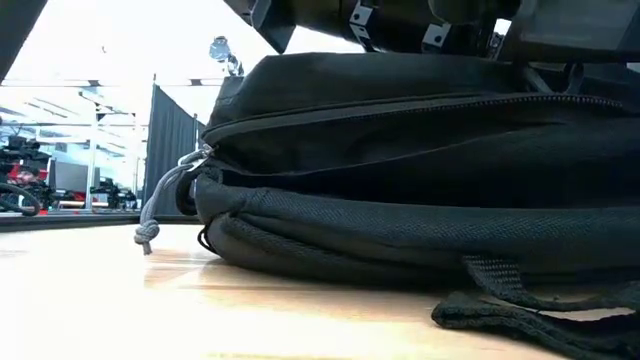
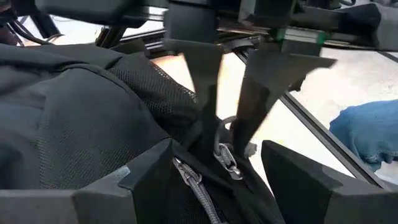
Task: Unpack backpack
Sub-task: Close the black backpack
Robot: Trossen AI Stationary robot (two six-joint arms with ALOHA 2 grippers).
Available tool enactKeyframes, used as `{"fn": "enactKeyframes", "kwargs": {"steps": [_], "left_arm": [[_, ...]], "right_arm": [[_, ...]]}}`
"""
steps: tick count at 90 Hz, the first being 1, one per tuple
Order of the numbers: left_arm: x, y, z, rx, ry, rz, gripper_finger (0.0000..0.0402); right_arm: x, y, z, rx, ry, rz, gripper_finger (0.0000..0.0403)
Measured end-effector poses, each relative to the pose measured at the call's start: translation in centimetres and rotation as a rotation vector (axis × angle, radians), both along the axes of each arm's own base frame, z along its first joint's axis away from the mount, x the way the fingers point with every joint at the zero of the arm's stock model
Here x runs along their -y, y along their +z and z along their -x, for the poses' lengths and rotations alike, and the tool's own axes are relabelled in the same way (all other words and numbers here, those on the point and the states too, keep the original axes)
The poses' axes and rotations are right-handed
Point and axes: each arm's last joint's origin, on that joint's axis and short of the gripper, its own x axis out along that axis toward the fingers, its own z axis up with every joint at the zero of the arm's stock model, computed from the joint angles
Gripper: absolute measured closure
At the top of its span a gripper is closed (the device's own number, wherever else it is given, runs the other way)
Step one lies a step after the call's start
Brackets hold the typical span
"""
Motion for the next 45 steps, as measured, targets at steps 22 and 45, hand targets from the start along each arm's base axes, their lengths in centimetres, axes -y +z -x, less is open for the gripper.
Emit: {"fn": "enactKeyframes", "kwargs": {"steps": [22,45], "left_arm": [[0.0,0.0,0.0,-0.001,0.001,0.0,0.0169],[0.1,0.0,0.0,-0.004,-0.025,0.011,0.0169]], "right_arm": [[0.4,0.7,0.1,-0.034,0.023,0.032,0.0399],[0.7,2.9,0.0,0.064,0.037,0.058,0.0402]]}}
